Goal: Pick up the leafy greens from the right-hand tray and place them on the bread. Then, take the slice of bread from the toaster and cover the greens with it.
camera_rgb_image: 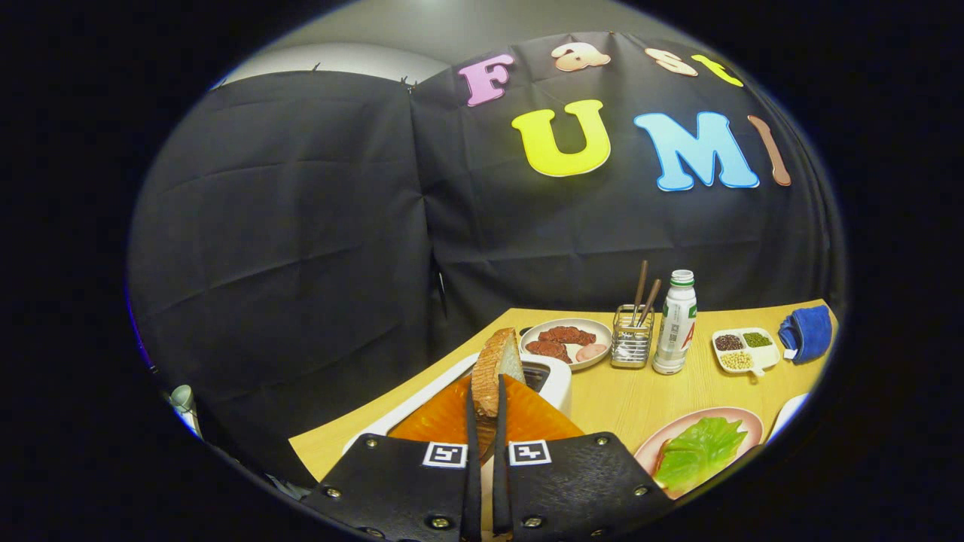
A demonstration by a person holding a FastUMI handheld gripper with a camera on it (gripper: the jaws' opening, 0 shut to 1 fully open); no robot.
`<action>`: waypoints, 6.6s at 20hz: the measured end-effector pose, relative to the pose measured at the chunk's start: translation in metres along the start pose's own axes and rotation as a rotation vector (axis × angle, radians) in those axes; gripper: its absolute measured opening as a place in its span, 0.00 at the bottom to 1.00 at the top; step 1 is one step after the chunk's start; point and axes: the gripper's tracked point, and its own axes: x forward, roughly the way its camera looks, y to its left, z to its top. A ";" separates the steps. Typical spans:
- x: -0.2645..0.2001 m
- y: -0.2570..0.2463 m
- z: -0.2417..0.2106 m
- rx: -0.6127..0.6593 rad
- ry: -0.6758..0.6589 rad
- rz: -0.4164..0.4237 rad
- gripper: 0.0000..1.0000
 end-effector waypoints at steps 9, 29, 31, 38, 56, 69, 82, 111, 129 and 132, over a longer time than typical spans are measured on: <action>-0.052 -0.035 0.055 0.066 -0.117 -0.003 0.06; -0.126 -0.258 -0.039 0.024 0.037 -0.546 0.06; -0.132 -0.265 -0.042 0.008 0.035 -0.592 0.06; -0.122 -0.264 -0.070 -0.044 0.080 -0.648 0.06; -0.062 -0.203 -0.141 -0.031 0.216 -0.450 0.06; -0.062 -0.201 -0.141 -0.017 0.160 -0.449 0.22; -0.054 -0.188 -0.141 0.048 0.150 -0.365 0.47; -0.169 -0.300 0.012 -0.118 -0.155 -0.508 0.46; -0.317 -0.468 0.055 -0.145 -0.234 -0.620 0.46; -0.347 -0.499 0.054 -0.160 -0.235 -0.655 0.46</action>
